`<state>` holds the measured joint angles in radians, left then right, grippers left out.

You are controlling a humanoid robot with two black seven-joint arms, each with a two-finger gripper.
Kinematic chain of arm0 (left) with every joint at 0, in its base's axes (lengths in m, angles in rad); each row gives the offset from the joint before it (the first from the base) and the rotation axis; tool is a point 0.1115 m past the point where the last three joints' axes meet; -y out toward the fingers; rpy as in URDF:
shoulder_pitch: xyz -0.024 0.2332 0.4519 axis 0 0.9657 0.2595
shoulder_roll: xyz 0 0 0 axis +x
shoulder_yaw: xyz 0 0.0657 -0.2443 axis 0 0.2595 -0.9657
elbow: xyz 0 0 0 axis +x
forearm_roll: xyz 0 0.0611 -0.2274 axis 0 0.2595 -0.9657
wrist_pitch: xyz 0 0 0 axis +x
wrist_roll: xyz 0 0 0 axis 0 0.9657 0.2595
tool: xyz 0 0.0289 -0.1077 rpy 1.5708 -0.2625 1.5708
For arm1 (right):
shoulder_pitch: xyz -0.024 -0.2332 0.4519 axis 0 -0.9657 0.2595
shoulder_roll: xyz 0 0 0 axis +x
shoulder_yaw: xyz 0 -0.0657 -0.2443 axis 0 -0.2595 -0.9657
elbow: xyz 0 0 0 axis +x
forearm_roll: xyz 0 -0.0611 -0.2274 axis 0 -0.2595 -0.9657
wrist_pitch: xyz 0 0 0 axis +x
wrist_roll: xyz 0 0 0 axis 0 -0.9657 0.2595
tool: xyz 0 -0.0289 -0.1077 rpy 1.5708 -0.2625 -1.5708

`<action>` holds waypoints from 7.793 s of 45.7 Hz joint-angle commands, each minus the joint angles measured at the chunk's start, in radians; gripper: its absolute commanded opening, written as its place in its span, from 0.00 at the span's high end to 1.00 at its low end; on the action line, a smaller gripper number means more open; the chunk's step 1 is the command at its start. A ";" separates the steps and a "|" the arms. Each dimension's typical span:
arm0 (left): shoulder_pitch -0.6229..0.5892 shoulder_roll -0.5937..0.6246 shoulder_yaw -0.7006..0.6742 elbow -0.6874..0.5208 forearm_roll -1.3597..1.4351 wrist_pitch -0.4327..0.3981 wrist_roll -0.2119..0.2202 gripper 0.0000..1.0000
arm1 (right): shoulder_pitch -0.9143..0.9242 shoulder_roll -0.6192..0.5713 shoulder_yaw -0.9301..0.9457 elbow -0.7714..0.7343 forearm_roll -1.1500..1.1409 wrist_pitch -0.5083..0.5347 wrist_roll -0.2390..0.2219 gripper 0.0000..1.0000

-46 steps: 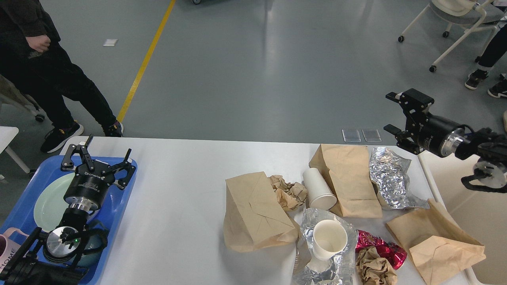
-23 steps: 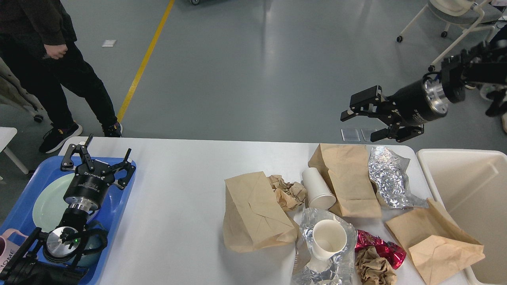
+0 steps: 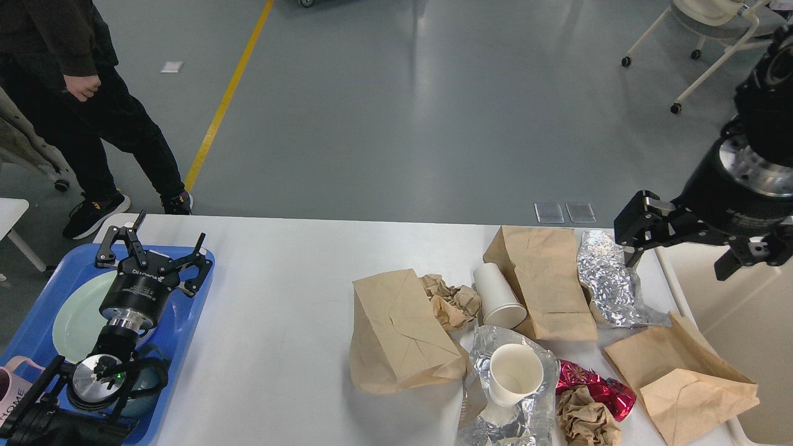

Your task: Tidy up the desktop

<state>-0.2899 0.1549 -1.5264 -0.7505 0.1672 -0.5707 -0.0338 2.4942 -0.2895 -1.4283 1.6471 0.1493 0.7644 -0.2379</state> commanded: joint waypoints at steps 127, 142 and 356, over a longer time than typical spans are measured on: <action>0.000 0.000 0.000 0.000 0.000 0.000 0.000 0.03 | -1.400 -0.395 0.526 -0.872 0.199 -0.514 0.005 0.01; 0.000 0.000 -0.001 -0.001 0.000 0.000 0.000 0.03 | -1.433 -0.366 0.555 -0.874 0.354 -0.455 0.002 0.00; 0.000 0.000 0.000 -0.001 0.000 -0.002 0.000 0.03 | -1.933 -0.054 0.674 -1.609 -0.001 -0.826 0.035 0.00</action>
<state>-0.2899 0.1546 -1.5263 -0.7514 0.1672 -0.5720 -0.0337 0.5560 -0.3391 -0.7563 0.0338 0.1488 -0.0636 -0.2024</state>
